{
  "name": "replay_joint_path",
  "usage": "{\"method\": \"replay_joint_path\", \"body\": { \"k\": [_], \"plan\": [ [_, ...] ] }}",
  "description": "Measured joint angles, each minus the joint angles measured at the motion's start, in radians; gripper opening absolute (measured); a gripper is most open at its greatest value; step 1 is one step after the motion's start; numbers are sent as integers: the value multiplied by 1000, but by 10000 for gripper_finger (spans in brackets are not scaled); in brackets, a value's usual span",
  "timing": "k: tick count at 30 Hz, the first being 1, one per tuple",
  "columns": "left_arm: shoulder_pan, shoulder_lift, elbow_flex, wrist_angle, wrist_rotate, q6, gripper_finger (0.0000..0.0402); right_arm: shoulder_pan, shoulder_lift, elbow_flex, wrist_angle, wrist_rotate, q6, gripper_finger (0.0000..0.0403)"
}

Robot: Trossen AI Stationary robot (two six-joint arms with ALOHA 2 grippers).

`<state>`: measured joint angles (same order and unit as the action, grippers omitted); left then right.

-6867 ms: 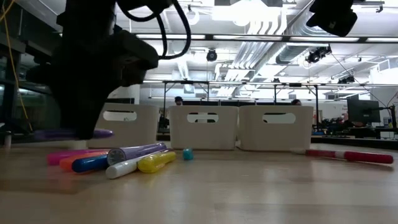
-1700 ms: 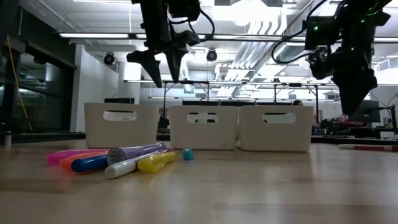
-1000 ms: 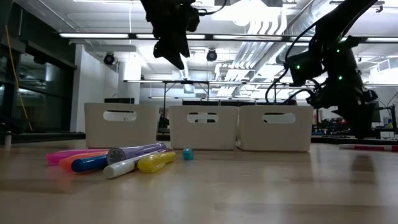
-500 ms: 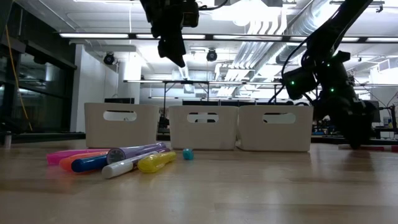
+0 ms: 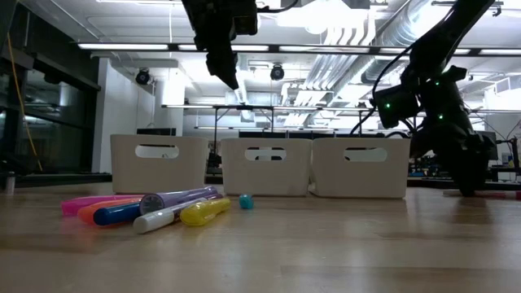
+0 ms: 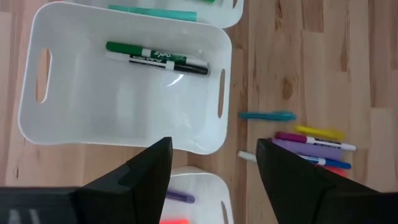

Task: Pick & Place Markers
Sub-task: Put the red marker into the middle white bin

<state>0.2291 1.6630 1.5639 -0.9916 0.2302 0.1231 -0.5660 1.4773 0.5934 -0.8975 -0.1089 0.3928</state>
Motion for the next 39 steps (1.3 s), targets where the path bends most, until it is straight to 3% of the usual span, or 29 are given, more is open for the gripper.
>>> {"method": "replay_joint_path", "body": {
  "k": [18,33,39],
  "plan": [
    [0,0,0,-2,10,4,229,220,3,-5,-60,29,77,190],
    [0,0,0,-6,10,1,229,221,3,-4,-71,48,187,28],
    [0,0,0,-6,10,0,229,220,2,-3,-62,43,261,19]
  ]
}}
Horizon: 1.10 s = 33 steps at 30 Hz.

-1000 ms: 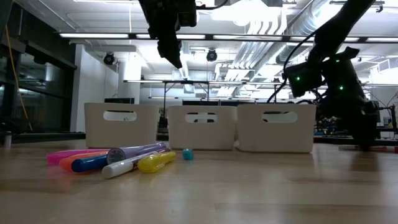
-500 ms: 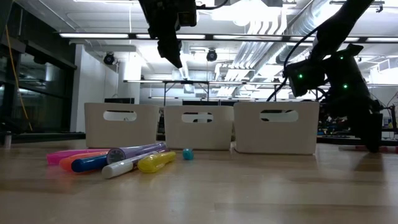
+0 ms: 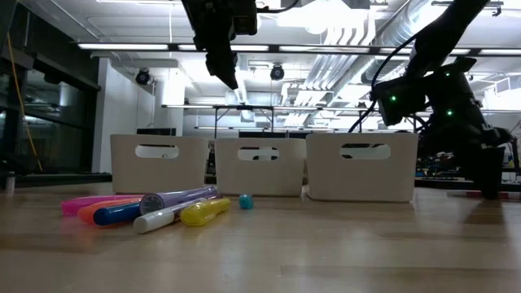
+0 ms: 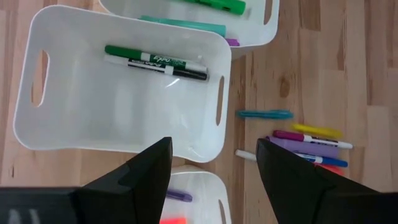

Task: Pick & Place Markers
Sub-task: Put the red marker into the middle white bin

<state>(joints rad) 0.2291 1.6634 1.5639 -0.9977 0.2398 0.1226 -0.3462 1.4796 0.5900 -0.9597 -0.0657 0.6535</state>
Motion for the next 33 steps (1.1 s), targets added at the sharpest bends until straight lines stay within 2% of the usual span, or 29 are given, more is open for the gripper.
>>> {"method": "replay_joint_path", "body": {
  "k": [4,12,19,33],
  "plan": [
    [0,0,0,4,0,0,229,-13,0,-1,15,-12,59,19],
    [0,0,0,4,0,-2,229,-40,-46,-6,7,-22,68,19],
    [0,0,0,33,0,-19,229,-47,-185,-8,-4,11,134,18],
    [0,1,0,310,17,-184,229,-47,-470,-5,10,32,132,17]
  ]
}}
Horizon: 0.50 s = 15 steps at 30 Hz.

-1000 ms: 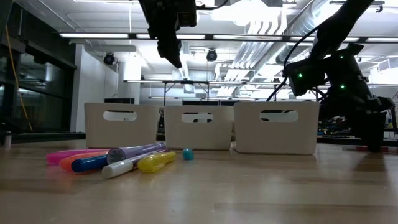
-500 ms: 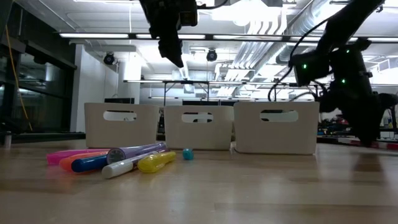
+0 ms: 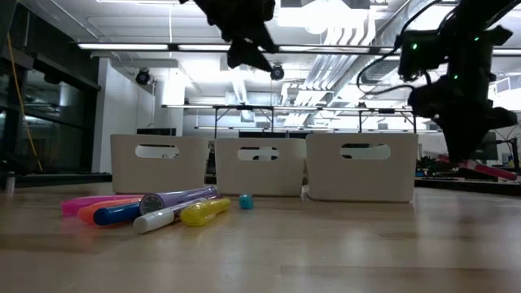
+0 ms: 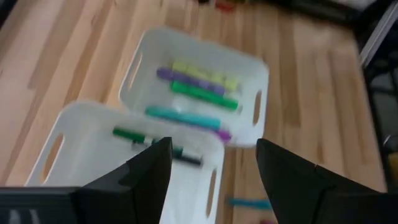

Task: Pick & Place Markers
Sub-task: Put the red marker into the middle white bin

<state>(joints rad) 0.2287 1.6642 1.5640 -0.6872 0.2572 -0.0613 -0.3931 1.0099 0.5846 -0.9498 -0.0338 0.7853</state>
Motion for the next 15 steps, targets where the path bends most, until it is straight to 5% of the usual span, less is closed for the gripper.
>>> {"method": "replay_joint_path", "body": {
  "k": [15],
  "plan": [
    [0,24,1,296,4,-232,229,0,-303,2,224,-99,-91,18]
  ]
}}
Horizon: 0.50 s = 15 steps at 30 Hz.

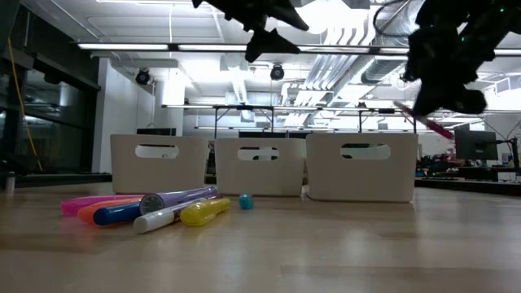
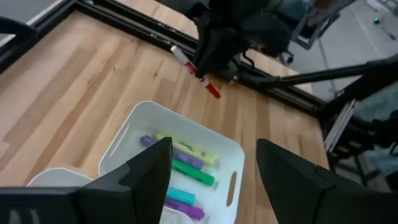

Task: Pick & Place Markers
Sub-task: Put the red marker into the middle white bin

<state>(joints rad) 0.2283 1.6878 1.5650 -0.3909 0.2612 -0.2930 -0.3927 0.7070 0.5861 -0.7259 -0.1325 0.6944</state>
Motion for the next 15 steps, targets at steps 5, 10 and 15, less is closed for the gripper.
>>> {"method": "replay_joint_path", "body": {
  "k": [5,10,15],
  "plan": [
    [-6,0,0,20,0,-40,229,0,-48,0,148,-60,-47,18],
    [-22,0,0,104,1,-53,229,0,-52,1,308,-111,-74,18],
    [-42,0,0,199,-1,-53,229,1,-41,2,478,-156,-109,18]
  ]
}}
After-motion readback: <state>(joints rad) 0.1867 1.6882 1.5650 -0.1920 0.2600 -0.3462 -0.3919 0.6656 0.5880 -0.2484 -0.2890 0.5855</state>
